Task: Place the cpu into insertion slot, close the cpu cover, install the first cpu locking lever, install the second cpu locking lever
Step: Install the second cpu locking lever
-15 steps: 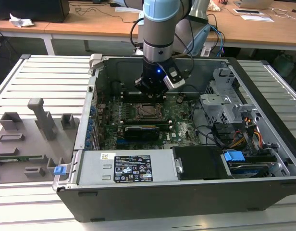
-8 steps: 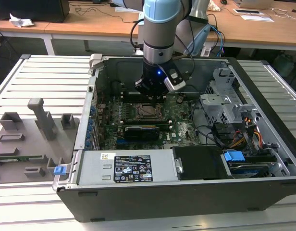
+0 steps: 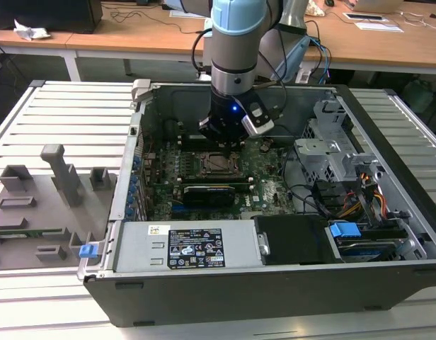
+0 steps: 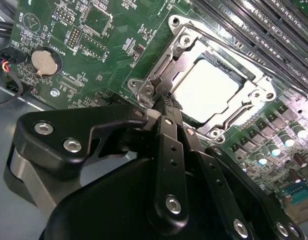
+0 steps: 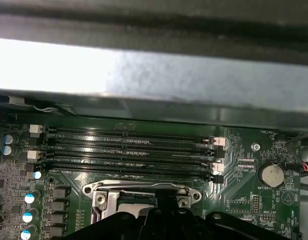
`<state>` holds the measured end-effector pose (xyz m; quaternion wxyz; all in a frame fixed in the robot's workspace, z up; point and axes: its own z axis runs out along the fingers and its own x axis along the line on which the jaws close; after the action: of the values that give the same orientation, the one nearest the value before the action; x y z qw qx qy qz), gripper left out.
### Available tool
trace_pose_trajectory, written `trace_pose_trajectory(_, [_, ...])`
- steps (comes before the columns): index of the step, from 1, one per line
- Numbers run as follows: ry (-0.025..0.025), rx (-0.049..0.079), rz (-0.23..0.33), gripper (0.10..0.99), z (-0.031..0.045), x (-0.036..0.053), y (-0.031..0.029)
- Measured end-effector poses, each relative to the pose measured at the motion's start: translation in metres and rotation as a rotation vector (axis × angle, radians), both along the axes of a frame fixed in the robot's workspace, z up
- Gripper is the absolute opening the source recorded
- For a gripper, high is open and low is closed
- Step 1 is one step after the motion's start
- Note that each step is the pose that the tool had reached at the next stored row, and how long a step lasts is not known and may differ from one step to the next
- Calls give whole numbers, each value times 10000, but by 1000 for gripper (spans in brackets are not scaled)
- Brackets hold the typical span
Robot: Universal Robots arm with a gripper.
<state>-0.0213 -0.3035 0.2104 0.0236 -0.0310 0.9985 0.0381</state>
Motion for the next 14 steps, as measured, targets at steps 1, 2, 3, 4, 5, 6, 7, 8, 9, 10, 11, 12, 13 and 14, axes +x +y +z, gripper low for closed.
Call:
trace_pose_trajectory(1, [-1, 2, 1, 106, 9, 0, 0])
trace_pose_trajectory(2, [-2, 3, 1, 106, 27, 0, 0])
trace_pose_trajectory(3, [-2, 4, 0, 106, 37, 0, 0])
trace_pose_trajectory(4, [-4, 7, 2, 106, 39, 1, -1])
trace_pose_trajectory(5, [-2, 3, 1, 106, 40, 1, -22])
trace_pose_trajectory(6, [-2, 3, 1, 106, 40, 0, -39])
trace_pose_trajectory(7, [-2, 4, 1, 106, 40, 0, -68])
trace_pose_trajectory(8, [-2, 4, 0, 106, 40, 0, -90])
trace_pose_trajectory(9, [-2, 4, 1, 106, 40, 1, -105])
trace_pose_trajectory(10, [-1, 3, 0, 106, 40, 0, -116])
trace_pose_trajectory(11, [-3, 5, 0, 106, 40, 0, -122])
trace_pose_trajectory(12, [-1, 2, 0, 106, 59, 0, -125])
trace_pose_trajectory(13, [-2, 4, 0, 106, 79, 0, -125])
trace_pose_trajectory(14, [-2, 3, 1, 106, 101, 0, -126])
